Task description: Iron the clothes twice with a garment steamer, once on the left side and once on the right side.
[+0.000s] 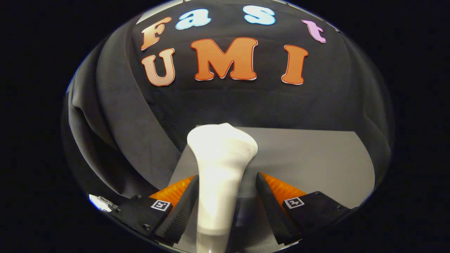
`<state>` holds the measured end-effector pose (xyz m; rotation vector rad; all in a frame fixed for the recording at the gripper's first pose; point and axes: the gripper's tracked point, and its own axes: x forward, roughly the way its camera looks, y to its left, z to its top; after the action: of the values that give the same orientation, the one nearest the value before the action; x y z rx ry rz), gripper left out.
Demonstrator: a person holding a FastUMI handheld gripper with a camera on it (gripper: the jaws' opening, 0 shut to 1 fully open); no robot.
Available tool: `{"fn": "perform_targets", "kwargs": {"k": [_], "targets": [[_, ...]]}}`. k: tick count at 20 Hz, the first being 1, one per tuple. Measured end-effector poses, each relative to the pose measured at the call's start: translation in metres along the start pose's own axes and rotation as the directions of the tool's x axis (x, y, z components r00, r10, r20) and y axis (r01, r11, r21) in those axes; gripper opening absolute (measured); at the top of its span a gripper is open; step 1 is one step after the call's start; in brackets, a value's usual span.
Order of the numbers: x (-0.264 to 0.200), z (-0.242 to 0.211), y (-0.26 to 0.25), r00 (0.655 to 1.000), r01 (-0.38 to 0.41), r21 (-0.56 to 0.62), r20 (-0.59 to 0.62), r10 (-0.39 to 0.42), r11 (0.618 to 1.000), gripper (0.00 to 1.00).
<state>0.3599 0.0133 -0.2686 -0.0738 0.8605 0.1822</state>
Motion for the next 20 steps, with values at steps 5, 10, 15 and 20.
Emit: {"fn": "perform_targets", "kwargs": {"k": [5, 10, 15, 20], "targets": [[0.001, -0.003, 0.004, 0.999, -0.02, -0.005, 0.025, 0.02, 1.0, 0.94], [0.0, -0.005, 0.013, 0.999, -0.04, -0.029, 0.033, 0.041, 0.999, 0.77], [-0.002, -0.008, 0.012, 1.0, -0.015, -0.045, 0.019, 0.016, 0.999, 0.64], [-0.009, 0.006, 0.008, 0.998, -0.007, 0.027, 0.062, 0.006, 1.0, 0.58]]}}
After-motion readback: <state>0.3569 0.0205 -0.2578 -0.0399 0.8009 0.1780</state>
